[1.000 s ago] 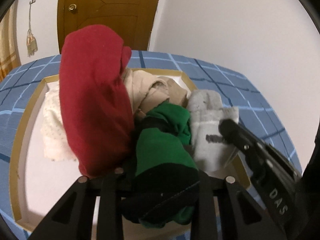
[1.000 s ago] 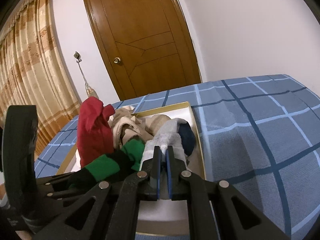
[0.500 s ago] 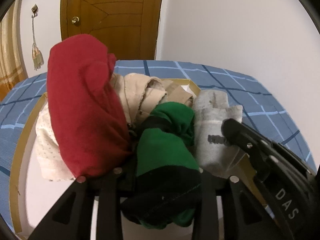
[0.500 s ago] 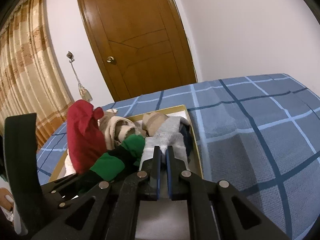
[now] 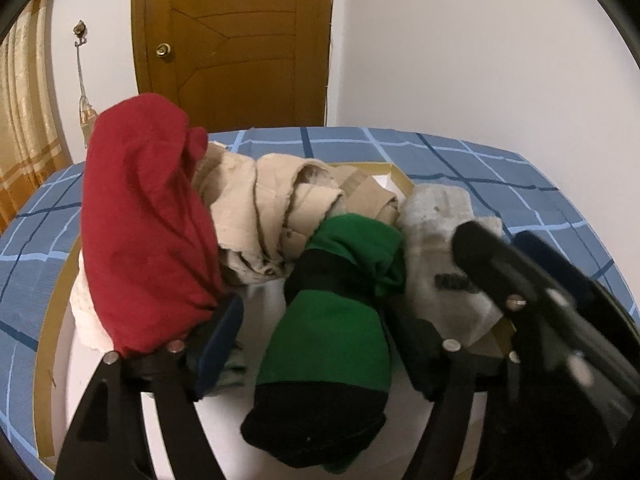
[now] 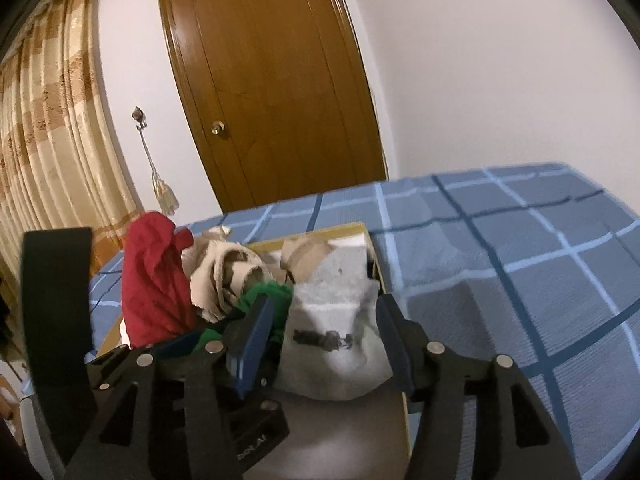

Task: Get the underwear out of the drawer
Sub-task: 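Lower the socks into the tray and open both tools, then lift both open tools up and back away from the tray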

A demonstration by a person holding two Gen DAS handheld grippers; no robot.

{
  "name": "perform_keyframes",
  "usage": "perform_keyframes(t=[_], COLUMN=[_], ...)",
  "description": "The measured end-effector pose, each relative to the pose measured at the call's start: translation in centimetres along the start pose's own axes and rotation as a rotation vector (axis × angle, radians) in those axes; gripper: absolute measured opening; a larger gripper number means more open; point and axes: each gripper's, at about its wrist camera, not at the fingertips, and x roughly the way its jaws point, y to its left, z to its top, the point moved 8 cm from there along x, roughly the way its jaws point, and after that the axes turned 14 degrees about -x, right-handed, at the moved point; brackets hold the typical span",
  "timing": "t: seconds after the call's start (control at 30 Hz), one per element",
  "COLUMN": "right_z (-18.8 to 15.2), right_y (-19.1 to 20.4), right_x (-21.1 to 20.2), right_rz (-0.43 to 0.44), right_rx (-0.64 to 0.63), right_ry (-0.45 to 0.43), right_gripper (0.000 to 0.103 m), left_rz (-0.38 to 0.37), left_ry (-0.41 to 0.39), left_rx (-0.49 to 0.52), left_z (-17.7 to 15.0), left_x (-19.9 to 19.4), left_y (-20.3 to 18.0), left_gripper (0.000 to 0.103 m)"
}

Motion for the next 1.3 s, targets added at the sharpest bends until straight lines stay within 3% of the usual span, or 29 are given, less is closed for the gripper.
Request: perform_keyframes(t=[0.2,0.3,0.47,0.8,1.0,1.3], right_z=[1.0,1.4,1.3,0.7,0.7,0.4], right_y=[0.2,-0.1,-1.1,-2.1,-1.0,-0.9], right_x=[-2.7,-4.6,-5.3,-6.7,-7.3,-9.0], right_rz=[-0.084,-0.156,-0.200,-0.205,-0.212,-0.234], right_rx=[-0.047,-0.054,-0.021,0.058,0.008,0.006], right_ry=[-0.124,-0.203,-0.211,-0.230,-0.239,-0.287], right_gripper=[0.057,0.057,0.057,0.057,0.057,0.057], left_rz=[0.002,-0.004,0.014,0.040,0.059,0.067], left_ry=[-0.046,-0.096,-0.176,-0.317,-0.337,-0.352], left_rx=[-0.098,-0.141,-0.146,-0.096,-0.046,-0.070], left_z=[0.7,1.0,1.3,1.3,0.9,0.2], left_x=[-1.2,-2.2,-3.7,-7.0,-7.7,-9.1], left_y=[2.1,3.1,3.5,2.9,2.5,3.7], left_gripper=[0.076,0.086,0.096,0.102,0.102,0.102])
